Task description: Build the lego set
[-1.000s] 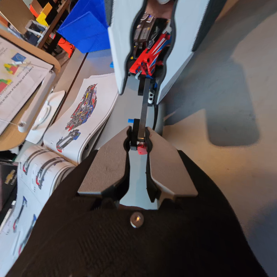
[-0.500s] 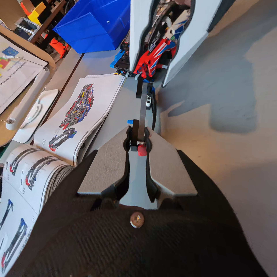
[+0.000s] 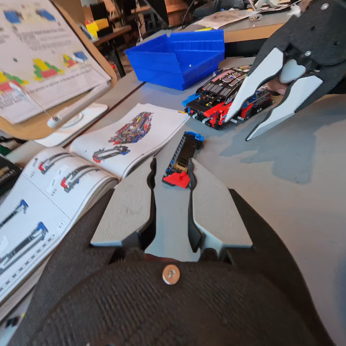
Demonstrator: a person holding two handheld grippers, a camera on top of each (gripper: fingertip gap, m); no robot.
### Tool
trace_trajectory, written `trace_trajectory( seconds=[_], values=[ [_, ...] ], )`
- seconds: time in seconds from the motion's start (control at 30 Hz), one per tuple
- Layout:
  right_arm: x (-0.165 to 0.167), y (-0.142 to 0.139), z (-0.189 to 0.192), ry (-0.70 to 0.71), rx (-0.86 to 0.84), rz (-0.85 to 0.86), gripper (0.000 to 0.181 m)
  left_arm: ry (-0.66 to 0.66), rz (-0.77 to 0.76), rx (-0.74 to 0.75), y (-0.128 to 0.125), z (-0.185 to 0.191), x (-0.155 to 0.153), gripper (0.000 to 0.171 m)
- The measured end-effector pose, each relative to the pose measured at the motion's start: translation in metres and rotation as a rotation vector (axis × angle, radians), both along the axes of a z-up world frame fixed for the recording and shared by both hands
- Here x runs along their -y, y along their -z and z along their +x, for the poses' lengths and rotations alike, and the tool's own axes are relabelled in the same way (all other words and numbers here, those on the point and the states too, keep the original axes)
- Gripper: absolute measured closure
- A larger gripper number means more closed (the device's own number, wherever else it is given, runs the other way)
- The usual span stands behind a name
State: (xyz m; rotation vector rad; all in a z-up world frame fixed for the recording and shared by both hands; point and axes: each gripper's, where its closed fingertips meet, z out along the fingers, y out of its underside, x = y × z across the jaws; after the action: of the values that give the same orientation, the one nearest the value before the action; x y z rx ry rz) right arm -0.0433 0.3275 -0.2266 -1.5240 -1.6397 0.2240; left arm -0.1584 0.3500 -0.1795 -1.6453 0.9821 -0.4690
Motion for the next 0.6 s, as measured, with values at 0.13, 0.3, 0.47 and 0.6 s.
trace_trajectory(
  seconds=[0.13, 0.3, 0.47, 0.6],
  values=[
    [-0.023, -0.009, -0.007, -0.008, 0.067, 0.040, 0.140, -0.069, -0.081, -0.032, 0.019, -0.002, -0.014, 0.139],
    [-0.053, -0.016, -0.035, -0.122, 0.190, -0.150, 0.139, -0.066, -0.211, -0.024, 0.040, 0.006, -0.017, 0.134],
    [-0.060, 0.003, -0.048, -0.243, 0.392, -0.496, 0.145, -0.058, -0.254, -0.075, 0.056, 0.012, -0.017, 0.129],
    [-0.077, 0.018, -0.043, -0.225, 0.523, -0.616, 0.130, -0.057, -0.276, -0.090, 0.062, 0.015, -0.018, 0.126]
  ],
)
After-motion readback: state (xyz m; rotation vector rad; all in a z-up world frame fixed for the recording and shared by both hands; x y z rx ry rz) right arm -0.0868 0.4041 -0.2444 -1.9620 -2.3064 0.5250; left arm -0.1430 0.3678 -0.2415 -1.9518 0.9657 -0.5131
